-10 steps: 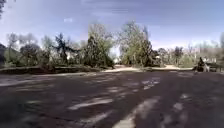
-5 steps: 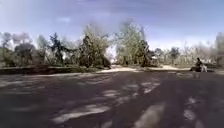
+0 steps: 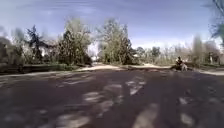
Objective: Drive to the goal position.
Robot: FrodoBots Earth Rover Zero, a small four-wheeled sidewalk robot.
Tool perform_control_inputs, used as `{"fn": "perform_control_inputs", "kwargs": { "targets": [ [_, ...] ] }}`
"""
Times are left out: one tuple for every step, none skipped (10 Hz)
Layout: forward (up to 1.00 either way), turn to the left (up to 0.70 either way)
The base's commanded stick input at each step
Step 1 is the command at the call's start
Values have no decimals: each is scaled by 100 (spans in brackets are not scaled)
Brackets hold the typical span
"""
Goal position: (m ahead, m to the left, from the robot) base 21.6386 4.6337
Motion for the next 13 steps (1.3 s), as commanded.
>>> {"fn": "perform_control_inputs", "kwargs": {
  "targets": [
    [70,0],
    [70,0],
    [70,0],
    [70,0],
    [70,0],
    [70,0],
    [70,0],
    [70,0],
    [70,0],
    [70,0],
    [70,0],
    [70,0],
    [70,0]
  ]
}}
